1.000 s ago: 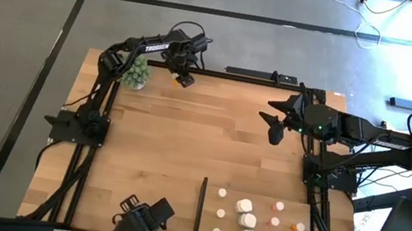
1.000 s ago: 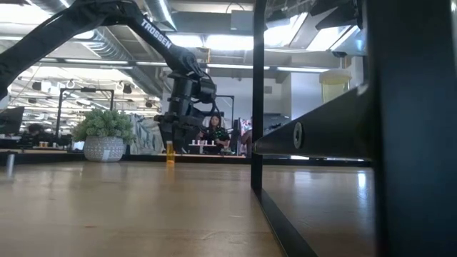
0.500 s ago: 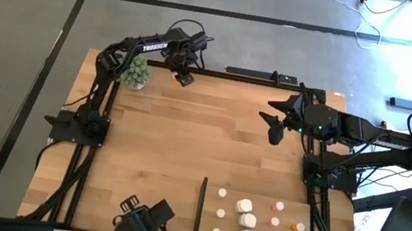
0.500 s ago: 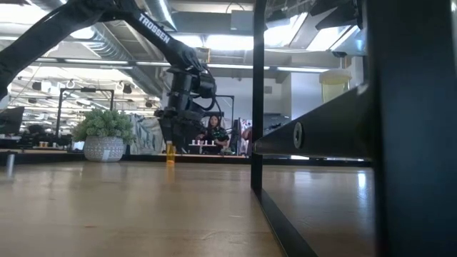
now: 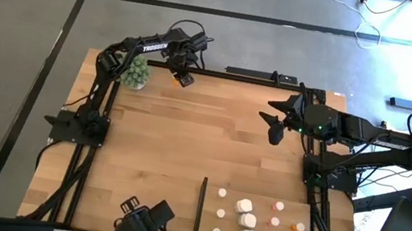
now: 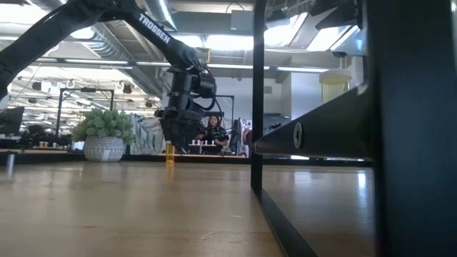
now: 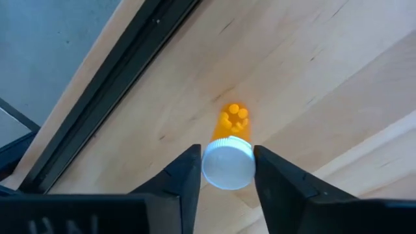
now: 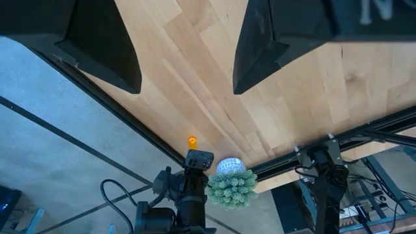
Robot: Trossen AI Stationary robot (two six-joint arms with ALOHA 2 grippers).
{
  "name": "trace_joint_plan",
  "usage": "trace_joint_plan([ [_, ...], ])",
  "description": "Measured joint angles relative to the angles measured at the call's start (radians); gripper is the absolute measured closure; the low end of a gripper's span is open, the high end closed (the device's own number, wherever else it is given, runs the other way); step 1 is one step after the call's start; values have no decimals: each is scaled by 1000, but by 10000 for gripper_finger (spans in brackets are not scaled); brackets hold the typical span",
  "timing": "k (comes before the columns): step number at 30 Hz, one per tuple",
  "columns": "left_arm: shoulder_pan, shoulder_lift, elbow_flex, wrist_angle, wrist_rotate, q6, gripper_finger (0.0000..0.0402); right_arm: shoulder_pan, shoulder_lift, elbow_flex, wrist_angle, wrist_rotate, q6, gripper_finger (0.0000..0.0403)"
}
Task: Pick and place medicine bottles onto shelf by color
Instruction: Put the orange pill bottle on the shelf aligned with the other orange pill bottles
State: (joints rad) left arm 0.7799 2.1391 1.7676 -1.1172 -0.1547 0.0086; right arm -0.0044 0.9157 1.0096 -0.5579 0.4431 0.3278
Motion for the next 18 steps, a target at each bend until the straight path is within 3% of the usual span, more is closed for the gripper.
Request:
trace_joint_plan([
  [10,-5,-11,0,8,18,33,286,0,0,0,0,0,3,159],
  [18,-24,-90,0,13,48,55,287,0,0,0,15,-1,31,159],
])
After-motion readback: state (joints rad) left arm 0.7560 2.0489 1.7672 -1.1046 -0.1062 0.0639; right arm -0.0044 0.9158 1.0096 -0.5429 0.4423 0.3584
